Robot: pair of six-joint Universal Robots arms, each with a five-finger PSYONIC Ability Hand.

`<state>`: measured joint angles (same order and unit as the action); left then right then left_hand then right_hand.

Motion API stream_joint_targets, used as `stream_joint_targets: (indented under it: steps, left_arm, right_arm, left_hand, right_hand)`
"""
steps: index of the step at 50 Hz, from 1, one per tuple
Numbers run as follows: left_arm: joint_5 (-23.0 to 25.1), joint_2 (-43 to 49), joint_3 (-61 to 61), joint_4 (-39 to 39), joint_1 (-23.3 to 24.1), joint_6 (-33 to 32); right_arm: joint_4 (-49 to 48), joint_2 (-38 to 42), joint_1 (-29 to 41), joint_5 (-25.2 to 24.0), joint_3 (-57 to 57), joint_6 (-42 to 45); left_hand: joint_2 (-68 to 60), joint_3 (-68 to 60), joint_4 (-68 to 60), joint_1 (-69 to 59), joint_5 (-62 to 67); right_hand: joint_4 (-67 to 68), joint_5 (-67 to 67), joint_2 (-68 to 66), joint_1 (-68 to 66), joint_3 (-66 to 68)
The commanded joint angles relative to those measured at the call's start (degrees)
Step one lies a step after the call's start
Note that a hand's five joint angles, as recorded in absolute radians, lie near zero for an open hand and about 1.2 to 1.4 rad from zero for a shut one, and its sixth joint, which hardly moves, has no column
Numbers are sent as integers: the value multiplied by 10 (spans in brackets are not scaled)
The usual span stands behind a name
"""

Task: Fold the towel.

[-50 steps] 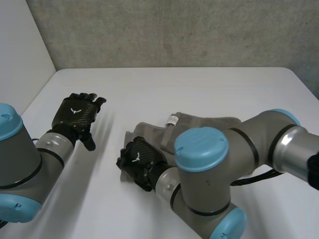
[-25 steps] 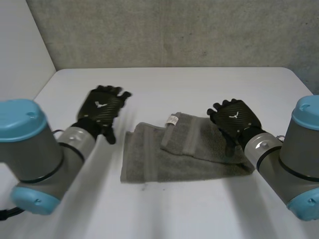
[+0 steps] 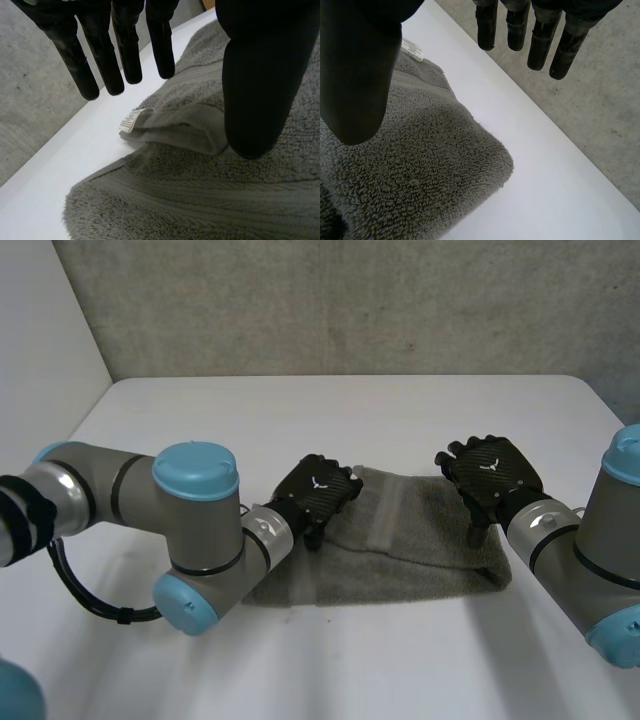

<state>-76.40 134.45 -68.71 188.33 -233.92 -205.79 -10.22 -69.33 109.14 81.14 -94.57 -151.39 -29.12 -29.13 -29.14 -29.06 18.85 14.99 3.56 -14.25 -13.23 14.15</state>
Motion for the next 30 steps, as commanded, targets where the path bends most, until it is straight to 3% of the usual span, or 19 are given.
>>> stream_joint_targets:
  steps: [1,12,26,28,30]
  left_arm:
    - [-1,38,37,-16,0,-3]
    - [4,67,73,-34,8,-2]
    - [5,77,77,-33,17,-3]
    - [1,80,81,-33,17,-3]
    - [-1,78,82,-34,17,-5]
  right_arm:
    - [-2,4,0,0,-2,0]
    - [-2,9,-3,0,-1,1]
    - [-2,17,-3,0,-1,3]
    - [-2,17,-3,0,-1,3]
    - [-2,16,-3,0,-2,3]
  left_hand:
    - [-105,-105,-105,-106,108]
    - [-258,-258,-258,-259,261]
    - [-354,-354,-354,-355,357]
    - [-485,-485,-485,-485,487]
    - [-509,-508,-508,-509,511]
  right_hand:
    - [-50,-36,43,32,-41]
    - [-50,-36,43,32,-41]
    - [-50,-36,43,32,-41]
    - [-50,-36,43,32,-41]
    - [-50,-36,43,32,-41]
